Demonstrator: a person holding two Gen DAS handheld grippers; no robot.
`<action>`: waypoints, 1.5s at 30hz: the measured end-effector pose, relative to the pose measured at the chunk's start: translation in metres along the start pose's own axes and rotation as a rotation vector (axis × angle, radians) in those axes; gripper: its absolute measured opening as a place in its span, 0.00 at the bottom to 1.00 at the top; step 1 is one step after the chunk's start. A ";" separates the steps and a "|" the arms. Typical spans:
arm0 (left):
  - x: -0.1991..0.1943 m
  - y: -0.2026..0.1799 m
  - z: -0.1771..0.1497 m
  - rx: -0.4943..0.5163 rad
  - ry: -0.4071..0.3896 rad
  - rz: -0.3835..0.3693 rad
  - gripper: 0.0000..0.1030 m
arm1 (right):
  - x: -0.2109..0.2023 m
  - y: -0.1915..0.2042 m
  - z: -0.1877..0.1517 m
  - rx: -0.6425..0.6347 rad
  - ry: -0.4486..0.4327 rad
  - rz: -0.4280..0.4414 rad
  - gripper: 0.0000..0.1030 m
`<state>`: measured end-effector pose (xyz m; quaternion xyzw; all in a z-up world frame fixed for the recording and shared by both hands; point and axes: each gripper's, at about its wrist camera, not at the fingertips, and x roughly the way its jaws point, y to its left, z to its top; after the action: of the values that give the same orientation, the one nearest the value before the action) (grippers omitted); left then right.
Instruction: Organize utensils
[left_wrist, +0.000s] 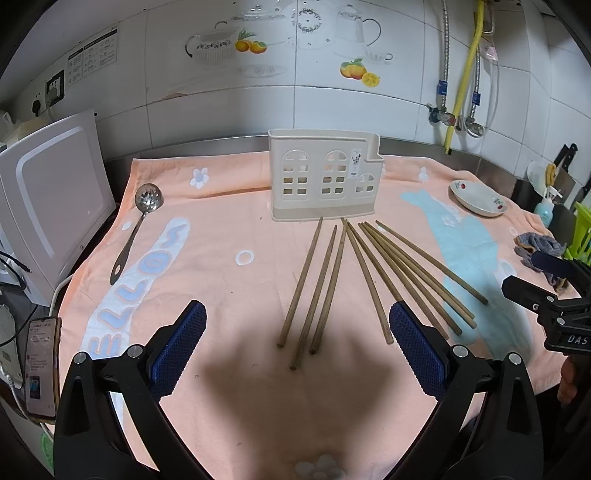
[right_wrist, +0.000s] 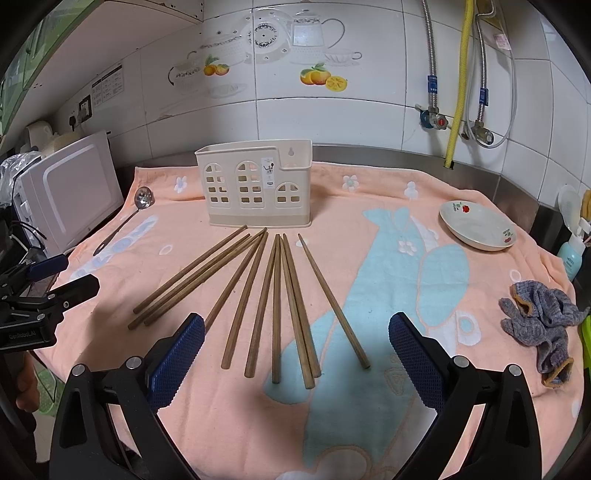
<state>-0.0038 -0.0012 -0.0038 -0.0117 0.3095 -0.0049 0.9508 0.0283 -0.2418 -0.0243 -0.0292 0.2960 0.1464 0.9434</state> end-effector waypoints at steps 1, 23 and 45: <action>0.000 0.000 0.000 0.000 0.000 -0.001 0.95 | 0.000 0.000 0.000 0.000 0.000 0.000 0.94; -0.012 -0.006 0.001 0.022 -0.032 -0.008 0.95 | -0.011 0.005 0.003 -0.015 -0.020 0.005 0.94; -0.011 -0.001 -0.002 0.016 -0.046 0.002 0.95 | -0.012 0.007 0.001 -0.014 -0.017 0.006 0.94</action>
<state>-0.0138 -0.0023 0.0014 -0.0037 0.2875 -0.0059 0.9578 0.0172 -0.2378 -0.0165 -0.0334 0.2869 0.1516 0.9453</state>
